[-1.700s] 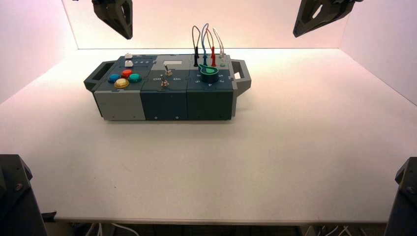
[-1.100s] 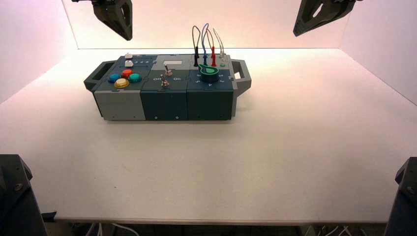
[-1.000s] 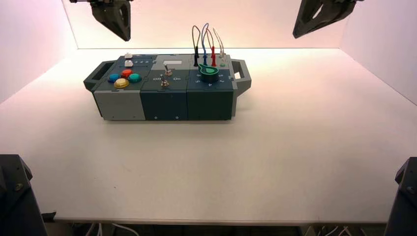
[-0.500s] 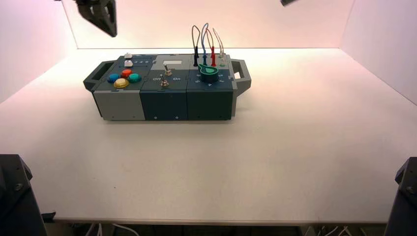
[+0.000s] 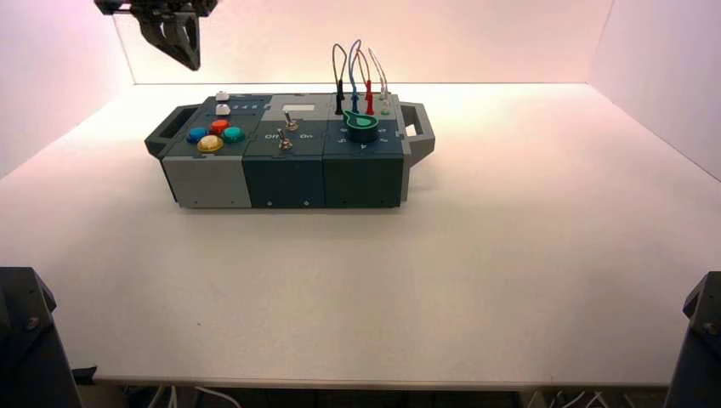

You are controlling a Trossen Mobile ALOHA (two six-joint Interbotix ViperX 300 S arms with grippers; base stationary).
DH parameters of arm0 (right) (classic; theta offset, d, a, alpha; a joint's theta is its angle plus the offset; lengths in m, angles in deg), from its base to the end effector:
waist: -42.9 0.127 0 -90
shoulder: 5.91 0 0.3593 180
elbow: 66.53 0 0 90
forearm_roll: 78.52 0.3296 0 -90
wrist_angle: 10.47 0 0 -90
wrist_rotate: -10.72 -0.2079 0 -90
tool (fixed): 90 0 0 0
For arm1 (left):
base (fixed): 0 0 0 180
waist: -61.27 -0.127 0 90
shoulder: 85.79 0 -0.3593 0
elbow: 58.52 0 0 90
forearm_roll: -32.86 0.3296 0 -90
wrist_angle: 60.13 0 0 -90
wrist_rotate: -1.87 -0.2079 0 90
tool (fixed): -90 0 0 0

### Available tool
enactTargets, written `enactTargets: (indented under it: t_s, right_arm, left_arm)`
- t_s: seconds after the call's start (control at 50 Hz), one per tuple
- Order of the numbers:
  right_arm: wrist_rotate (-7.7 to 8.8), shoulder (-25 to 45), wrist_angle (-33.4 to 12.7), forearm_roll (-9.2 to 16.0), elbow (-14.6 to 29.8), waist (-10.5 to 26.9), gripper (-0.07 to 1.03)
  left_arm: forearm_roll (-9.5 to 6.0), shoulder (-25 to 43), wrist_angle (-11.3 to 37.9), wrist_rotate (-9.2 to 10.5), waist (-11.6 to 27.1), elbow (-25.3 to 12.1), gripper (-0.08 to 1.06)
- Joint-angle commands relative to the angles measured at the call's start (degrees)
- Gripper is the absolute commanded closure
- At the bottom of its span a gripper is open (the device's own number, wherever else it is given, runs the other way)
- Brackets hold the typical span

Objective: Move the top slider to position 2.

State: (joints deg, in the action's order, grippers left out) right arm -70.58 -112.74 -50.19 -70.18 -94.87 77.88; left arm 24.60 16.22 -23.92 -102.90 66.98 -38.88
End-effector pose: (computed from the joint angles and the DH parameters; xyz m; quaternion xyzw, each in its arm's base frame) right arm 0.2752 0.2161 0.2444 -0.1268 0.4094 0.3192 0.8452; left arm 0.4305 -0.0608 0.1140 0.0624 0.5493 -0.1156 0.8252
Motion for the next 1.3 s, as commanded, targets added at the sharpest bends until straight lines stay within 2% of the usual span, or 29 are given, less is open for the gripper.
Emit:
enactTargets:
  t_s: [0.02,0.14,0.22,0.26,0.3,0.32,0.36,0.42,0.62,0.92,1.3]
  right_arm:
    - [1.49,1.2,1.8,0.3,2.8,0.9,0.98]
    - [3.78,3.0,1.7,1.1,4.3,0.9,0.98]
    - [6.86,4.1,1.7,2.8,5.3,0.9,0.98]
    - [7.29,4.3,1.7,3.1,5.4,0.9,0.98]
    - [10.99,5.4,1.7,6.2,6.1,1.0,0.98]
    - [11.51,5.5,1.7,6.6,6.2,1.0,0.98]
    - [13.62,6.2,1.8,8.9,6.5,0.9,0.98]
    - [14.77,6.9,1.9,10.1,6.5,0.9,0.98]
    - [15.03,8.5,3.3,9.8,6.1,1.0,0.98]
    - [15.64,9.2,5.3,9.3,5.4,0.9,0.98]
    - [15.64,9.6,6.0,8.8,4.8,0.9,0.98]
  left_arm:
    - [0.09,0.2,-3.2,-0.35,-0.1,-1.2,1.0]
    - [0.09,1.1,-4.0,-0.35,-0.1,-1.4,1.0]
    - [0.09,1.8,-4.5,-0.53,-0.2,-1.4,1.0]
    - [0.09,1.9,-4.6,-0.53,-0.1,-1.4,1.0]
    - [0.09,2.6,-5.4,-1.05,-0.1,-1.4,1.0]
    - [0.09,2.6,-5.4,-1.14,-0.1,-1.4,1.0]
    - [0.09,3.0,-5.8,-1.58,-0.1,-1.5,1.0]
    - [0.09,3.3,-6.2,-1.85,-0.1,-1.5,1.0]
    - [0.09,5.6,-8.3,-1.93,-0.1,-2.7,1.0]
    - [0.09,10.3,-8.2,-2.11,-1.0,-7.0,1.0]
    - [0.09,11.2,-7.3,-3.16,-1.8,-8.3,1.0]
